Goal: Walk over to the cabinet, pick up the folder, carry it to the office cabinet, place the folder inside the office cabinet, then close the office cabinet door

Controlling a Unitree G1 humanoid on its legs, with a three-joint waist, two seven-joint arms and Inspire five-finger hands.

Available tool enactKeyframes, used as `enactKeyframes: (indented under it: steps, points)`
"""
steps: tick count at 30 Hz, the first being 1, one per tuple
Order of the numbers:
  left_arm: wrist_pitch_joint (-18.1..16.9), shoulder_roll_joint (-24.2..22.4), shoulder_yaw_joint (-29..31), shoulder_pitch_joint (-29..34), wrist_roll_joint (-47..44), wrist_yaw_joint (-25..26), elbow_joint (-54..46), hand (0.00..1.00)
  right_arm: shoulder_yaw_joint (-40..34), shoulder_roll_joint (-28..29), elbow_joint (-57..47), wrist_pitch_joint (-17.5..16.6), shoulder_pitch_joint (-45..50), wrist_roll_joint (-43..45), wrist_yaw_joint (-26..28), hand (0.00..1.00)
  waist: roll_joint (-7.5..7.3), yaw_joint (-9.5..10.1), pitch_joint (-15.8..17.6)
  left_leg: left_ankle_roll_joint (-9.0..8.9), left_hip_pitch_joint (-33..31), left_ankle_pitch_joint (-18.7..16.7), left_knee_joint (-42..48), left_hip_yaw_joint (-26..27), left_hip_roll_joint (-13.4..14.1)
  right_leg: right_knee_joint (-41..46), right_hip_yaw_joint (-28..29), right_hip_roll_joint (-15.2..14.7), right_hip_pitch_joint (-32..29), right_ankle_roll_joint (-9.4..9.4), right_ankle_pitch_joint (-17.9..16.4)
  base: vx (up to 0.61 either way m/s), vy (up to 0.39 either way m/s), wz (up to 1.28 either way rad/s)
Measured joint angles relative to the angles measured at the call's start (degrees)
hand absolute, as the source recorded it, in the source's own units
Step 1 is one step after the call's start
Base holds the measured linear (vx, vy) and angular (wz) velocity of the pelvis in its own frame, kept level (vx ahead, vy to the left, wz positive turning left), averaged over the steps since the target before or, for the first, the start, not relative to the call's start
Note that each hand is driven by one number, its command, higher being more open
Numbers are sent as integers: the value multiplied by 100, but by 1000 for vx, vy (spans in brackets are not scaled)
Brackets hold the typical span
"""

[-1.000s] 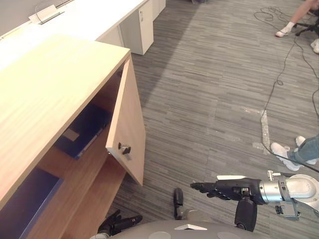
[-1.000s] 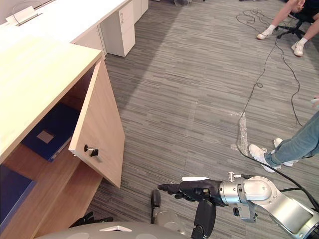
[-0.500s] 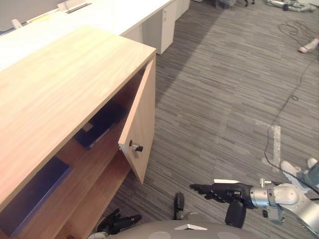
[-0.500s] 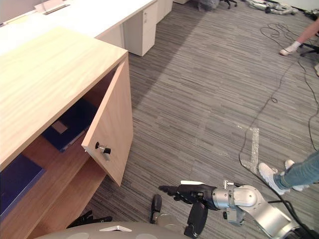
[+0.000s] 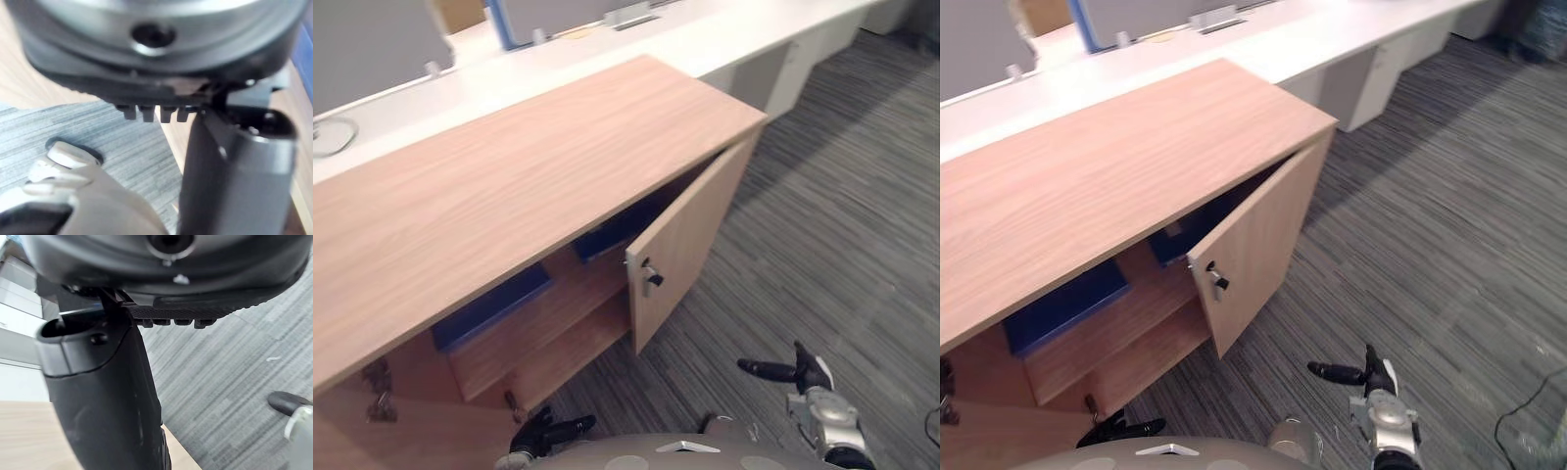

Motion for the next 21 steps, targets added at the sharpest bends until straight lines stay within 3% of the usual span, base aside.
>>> enactKeyframes:
  steps: [2, 3, 6, 7, 8, 10, 13, 16, 21]
  points:
    - [4, 36, 19, -33, 0, 32, -36, 100, 0, 291, 119, 8, 62, 139, -37, 100, -80, 6, 43, 40, -4, 16, 21, -270, -29, 360, 612, 73, -146, -45, 14, 8, -20, 93]
    - [17, 7, 85, -67, 2, 61, -33, 100, -12, 560, 222, 13, 122, 219, -58, 100, -65, -16, 28, 63, -57, 21, 87, -530, 3, 384, 1191, 300, -218, -95, -198, 37, -79, 86]
    - [21, -63, 389, -193, 25, 101, -24, 100, -88, 963, 413, 28, 235, 357, -49, 100, -158, -5, -30, -15, -235, 6, 139, -1005, 25, -306, 2088, 780, -120, 52, -535, 43, -146, 87]
    - [24, -105, 535, -229, 31, 107, -19, 100, -118, 1006, 425, 26, 249, 375, -48, 100, -181, -9, -40, -82, -303, -33, 212, -1137, -2, -599, 2116, 812, 10, 93, -555, 59, -262, 89]
    - [21, -132, 755, -273, 30, 129, -29, 100, -189, 1029, 479, 10, 261, 367, -60, 100, -226, 12, -81, -165, -326, -80, 234, -1267, 9, -839, 2028, 778, 254, 356, -692, 58, -236, 69]
    - [19, -294, 1060, -343, 27, 225, -26, 100, -298, 1077, 590, -2, 267, 373, -67, 100, -183, 17, -135, -248, -352, -88, 153, -1411, 125, -1005, 1650, 762, 385, 545, -887, 71, -240, 64]
    - [15, -580, 1494, -477, -69, 312, -35, 100, -422, 1078, 694, -9, 267, 453, -37, 100, -134, -2, -187, -484, -391, 54, -21, -1407, 427, -1164, 1188, 936, 603, 465, -940, 60, -196, 62]
    - [13, -745, 1677, -471, -294, 332, -29, 100, -420, 1087, 885, -24, 269, 557, -19, 100, -231, -7, -281, -618, -401, 142, -121, -1406, 615, -1274, 865, 1059, 783, 395, -979, 35, -108, 54]
    - [12, -712, 1867, -426, -878, 447, -103, 100, -414, 1149, 1056, -124, 254, 793, 17, 100, -410, 4, -263, -772, -718, 460, -89, -1224, 585, -1298, 233, 978, 932, 282, -1045, -12, -46, 71]
